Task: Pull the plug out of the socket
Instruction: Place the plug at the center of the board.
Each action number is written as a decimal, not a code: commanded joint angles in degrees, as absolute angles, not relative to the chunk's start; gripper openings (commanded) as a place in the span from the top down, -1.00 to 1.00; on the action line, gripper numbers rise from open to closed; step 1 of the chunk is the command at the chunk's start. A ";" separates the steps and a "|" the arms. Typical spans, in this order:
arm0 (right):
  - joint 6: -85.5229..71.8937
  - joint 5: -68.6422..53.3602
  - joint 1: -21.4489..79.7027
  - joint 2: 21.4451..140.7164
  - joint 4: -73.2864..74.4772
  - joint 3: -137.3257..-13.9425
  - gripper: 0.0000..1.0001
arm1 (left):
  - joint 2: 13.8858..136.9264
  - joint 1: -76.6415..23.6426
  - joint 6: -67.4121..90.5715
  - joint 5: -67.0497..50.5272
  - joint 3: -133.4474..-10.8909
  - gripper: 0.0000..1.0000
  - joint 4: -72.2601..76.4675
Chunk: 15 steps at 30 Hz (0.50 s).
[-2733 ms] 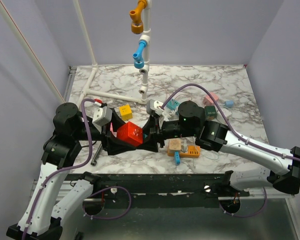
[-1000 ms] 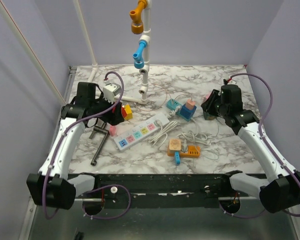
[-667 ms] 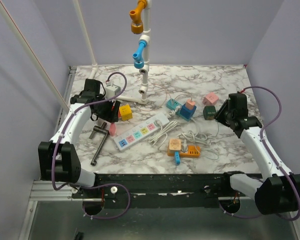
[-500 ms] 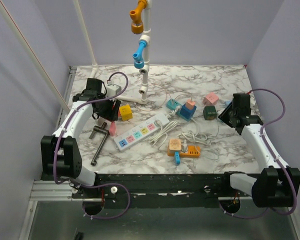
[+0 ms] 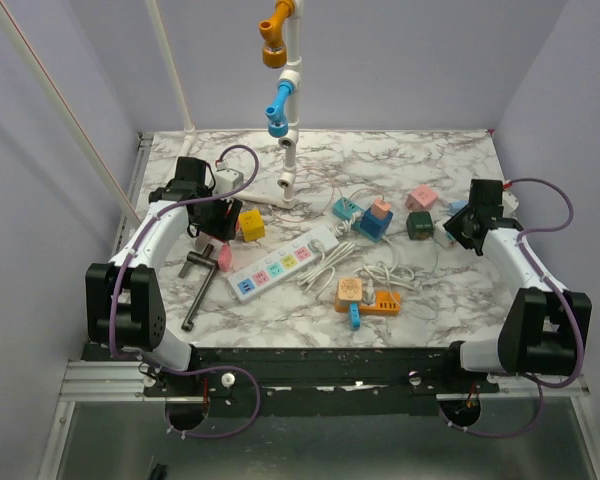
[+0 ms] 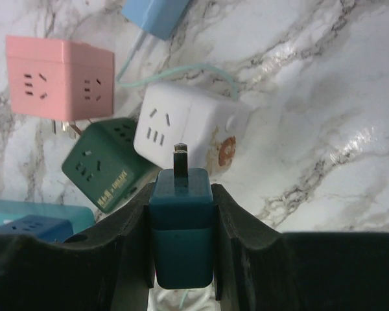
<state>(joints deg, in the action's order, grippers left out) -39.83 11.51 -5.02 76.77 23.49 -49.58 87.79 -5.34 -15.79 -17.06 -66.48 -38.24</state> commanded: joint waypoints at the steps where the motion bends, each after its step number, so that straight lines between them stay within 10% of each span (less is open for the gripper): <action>1: -41.87 13.08 -5.61 80.50 19.69 -55.22 0.95 | 85.43 -5.10 -17.30 -17.61 -66.26 -0.32 -37.01; 4: -42.02 13.11 -5.63 84.32 19.14 -57.94 0.95 | 83.19 -5.10 -17.57 -19.46 -66.80 -0.87 -38.71; 15: -40.38 12.35 -5.63 97.07 18.12 -68.29 0.74 | 72.54 -5.10 -20.57 -25.26 -68.08 -0.97 -47.29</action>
<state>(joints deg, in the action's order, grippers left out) -40.86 11.55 -5.43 94.67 19.09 -66.06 76.62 -5.34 -18.44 -20.58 -66.54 -42.04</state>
